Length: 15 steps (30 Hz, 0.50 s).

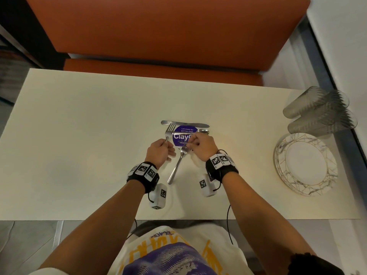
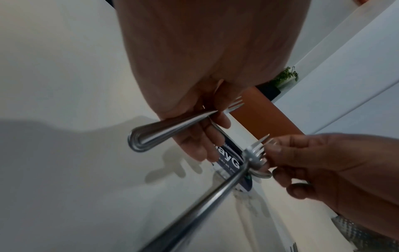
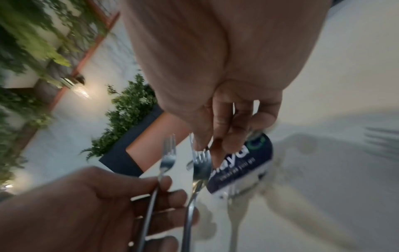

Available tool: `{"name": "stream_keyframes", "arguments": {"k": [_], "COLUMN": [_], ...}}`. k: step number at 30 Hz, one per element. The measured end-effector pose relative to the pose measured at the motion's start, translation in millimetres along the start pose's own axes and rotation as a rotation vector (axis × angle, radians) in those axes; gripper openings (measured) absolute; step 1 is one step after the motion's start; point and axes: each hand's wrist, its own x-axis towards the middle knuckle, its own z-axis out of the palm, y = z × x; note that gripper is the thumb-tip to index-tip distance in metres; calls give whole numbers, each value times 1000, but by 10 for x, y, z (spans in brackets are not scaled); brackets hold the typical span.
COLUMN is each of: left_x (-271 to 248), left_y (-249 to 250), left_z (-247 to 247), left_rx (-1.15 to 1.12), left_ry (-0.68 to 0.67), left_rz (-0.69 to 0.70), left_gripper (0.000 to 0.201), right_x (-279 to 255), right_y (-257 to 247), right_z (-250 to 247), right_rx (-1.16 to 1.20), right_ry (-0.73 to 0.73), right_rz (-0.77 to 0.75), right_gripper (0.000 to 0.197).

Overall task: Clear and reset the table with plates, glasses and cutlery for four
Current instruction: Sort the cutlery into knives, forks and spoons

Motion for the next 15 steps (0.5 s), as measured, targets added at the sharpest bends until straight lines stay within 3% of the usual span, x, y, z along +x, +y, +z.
{"name": "stream_keyframes", "arguments": {"k": [4,8,15], "left_x": [-85,-152,-218], "left_y": [116,176,216], "left_z": [40,102,126], "left_rx": [-83,-135,-150], "left_ry": [-87,-209,-224], "left_rz": [-22,-28,33], "left_gripper": [29,28,35], "right_x": [16,76,61], "right_y": [-252,-359,-394], "right_z": [-142,-182,-84], "right_rx": [69,63,35], "right_ry": [37,184,350], "right_rz": [-109,-162,-168], "right_gripper": [10,10,9]}}
